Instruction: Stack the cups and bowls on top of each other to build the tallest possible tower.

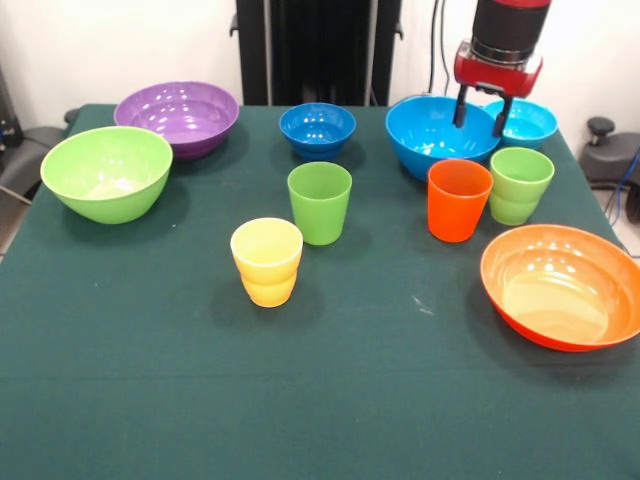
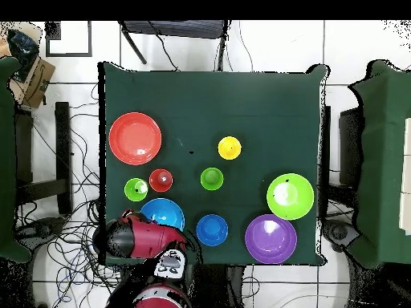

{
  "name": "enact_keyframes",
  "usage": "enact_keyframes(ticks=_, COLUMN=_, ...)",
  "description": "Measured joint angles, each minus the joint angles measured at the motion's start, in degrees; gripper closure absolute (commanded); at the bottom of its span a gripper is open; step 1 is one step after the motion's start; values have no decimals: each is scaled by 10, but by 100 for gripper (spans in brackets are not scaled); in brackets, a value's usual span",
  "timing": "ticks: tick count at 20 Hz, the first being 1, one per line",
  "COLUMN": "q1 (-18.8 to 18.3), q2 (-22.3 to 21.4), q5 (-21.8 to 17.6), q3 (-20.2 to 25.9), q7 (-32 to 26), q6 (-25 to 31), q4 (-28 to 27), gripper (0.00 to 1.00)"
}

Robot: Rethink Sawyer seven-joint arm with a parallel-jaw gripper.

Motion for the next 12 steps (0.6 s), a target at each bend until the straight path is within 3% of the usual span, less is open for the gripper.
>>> enact_keyframes(ticks=12, q1=4, q2=-4, q5=5, q3=1, q7=0, q6=0, q4=0, gripper=0)
